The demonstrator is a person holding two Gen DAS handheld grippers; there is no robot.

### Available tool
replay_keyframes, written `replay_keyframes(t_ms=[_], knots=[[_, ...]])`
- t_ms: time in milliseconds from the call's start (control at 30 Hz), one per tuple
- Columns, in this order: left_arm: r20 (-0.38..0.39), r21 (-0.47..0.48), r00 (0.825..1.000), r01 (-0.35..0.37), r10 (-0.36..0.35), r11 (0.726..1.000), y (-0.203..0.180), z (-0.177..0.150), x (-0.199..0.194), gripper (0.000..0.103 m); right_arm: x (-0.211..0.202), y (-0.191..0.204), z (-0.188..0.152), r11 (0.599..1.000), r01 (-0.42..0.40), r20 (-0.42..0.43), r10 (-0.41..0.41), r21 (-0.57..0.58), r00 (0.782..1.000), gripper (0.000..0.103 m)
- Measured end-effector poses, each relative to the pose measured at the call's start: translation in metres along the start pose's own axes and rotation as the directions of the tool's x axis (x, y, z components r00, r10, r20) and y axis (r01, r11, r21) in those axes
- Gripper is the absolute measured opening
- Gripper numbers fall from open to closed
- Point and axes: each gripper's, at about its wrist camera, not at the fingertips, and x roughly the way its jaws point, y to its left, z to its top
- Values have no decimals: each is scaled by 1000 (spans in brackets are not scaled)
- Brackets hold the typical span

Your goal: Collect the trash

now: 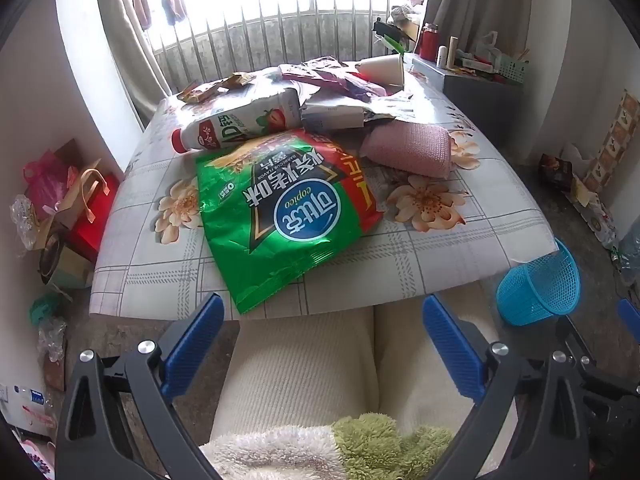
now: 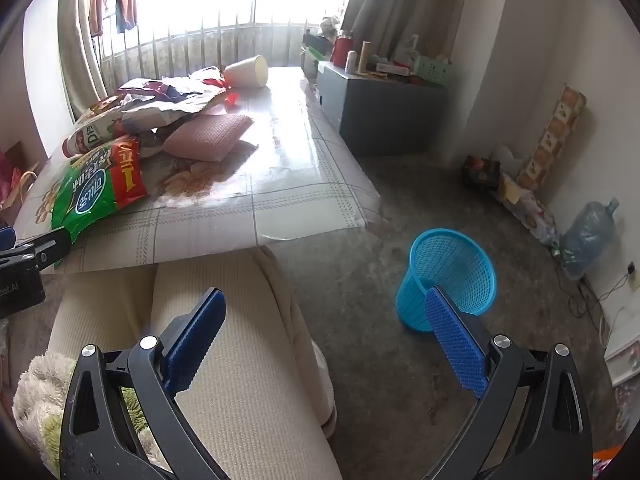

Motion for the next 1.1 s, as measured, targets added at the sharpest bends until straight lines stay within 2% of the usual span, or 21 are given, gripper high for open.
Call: replay_keyframes(t_ms=[1100], knots=[[-8, -3, 1000, 2, -2, 1000, 1, -6, 2, 98, 0, 1, 1, 1000, -3, -8, 3, 6, 1000, 95]])
